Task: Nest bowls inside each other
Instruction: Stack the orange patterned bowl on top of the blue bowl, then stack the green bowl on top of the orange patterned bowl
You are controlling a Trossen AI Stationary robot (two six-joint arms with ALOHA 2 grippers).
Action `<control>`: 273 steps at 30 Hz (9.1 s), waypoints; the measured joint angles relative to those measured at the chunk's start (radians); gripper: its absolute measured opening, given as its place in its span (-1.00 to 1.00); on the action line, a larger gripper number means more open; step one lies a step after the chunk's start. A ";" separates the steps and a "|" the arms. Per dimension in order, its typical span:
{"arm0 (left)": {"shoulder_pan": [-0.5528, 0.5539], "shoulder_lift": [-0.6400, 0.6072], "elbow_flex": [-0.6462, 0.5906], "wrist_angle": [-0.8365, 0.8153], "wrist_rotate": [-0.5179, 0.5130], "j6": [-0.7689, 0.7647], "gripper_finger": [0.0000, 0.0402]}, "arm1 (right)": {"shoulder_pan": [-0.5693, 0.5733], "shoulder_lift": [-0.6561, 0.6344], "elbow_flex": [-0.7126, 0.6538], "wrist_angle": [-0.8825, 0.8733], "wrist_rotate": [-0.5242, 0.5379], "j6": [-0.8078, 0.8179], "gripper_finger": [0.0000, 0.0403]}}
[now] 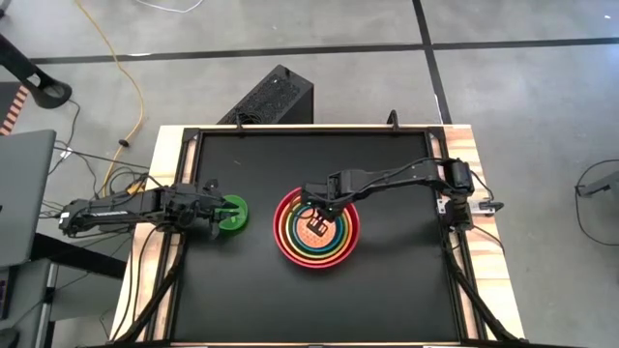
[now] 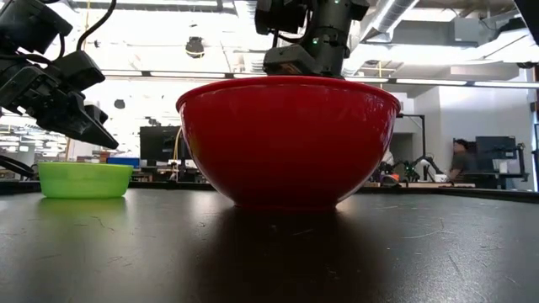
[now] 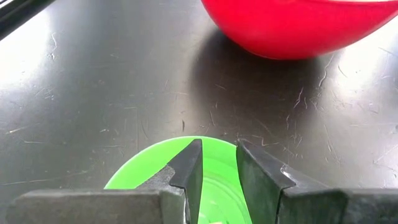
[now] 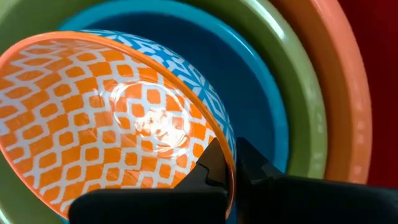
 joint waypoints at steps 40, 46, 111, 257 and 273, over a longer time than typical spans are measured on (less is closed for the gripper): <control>0.000 0.000 0.000 0.000 0.000 0.000 -0.57 | -0.018 0.033 0.278 0.175 0.093 -0.182 -0.12; 0.000 0.000 0.000 0.000 0.000 0.000 -0.57 | -0.079 0.116 0.278 0.518 0.079 -0.245 -0.14; 0.000 0.000 0.000 0.003 -0.004 0.000 -0.57 | -0.100 0.713 0.698 0.655 -0.026 -0.301 -0.31; 0.000 0.000 0.000 0.000 -0.001 0.000 -0.57 | -0.028 -0.219 -0.360 0.544 0.031 -0.314 -0.99; 0.000 0.000 0.000 0.000 -0.003 0.000 -0.57 | -0.019 -0.216 -0.361 0.469 0.051 -0.288 -0.91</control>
